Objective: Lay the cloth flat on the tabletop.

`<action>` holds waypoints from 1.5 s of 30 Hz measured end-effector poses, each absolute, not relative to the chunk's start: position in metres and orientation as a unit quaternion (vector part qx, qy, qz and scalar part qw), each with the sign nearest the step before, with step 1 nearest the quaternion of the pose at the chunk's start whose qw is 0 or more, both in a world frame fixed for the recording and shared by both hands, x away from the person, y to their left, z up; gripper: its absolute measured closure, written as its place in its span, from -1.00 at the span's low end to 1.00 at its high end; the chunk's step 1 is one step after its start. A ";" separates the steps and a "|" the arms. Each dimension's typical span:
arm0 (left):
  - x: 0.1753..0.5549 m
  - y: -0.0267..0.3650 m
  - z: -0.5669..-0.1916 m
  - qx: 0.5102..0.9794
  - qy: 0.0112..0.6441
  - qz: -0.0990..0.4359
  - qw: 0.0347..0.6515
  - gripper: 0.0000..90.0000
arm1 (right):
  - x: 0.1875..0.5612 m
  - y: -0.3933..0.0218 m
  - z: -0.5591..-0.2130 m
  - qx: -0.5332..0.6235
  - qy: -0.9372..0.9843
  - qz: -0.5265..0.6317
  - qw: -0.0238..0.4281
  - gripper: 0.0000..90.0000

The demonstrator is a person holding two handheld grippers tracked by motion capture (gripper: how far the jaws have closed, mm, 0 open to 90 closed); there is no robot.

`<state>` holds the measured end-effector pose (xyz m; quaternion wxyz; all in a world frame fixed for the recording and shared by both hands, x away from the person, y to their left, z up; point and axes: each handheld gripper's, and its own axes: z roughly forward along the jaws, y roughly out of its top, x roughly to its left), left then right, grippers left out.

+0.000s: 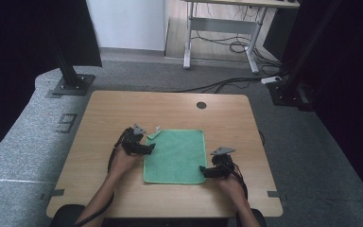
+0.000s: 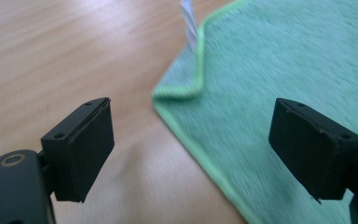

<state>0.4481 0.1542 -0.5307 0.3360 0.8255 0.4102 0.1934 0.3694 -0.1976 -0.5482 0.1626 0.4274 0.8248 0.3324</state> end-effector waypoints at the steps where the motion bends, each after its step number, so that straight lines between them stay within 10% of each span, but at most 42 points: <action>1: 0.448 0.154 -0.531 0.825 0.410 0.193 0.336 -0.68 | 0.369 -0.198 -0.548 0.427 0.825 0.332 0.163 -0.66; 22: 0.514 0.171 -0.533 0.800 0.472 0.252 0.270 -0.67 | 0.369 -0.198 -0.549 0.427 0.824 0.335 0.164 -0.66; 45: 0.453 0.160 -0.515 0.825 0.409 0.194 0.339 -0.75 | 0.369 -0.198 -0.551 0.423 0.822 0.342 0.167 -0.71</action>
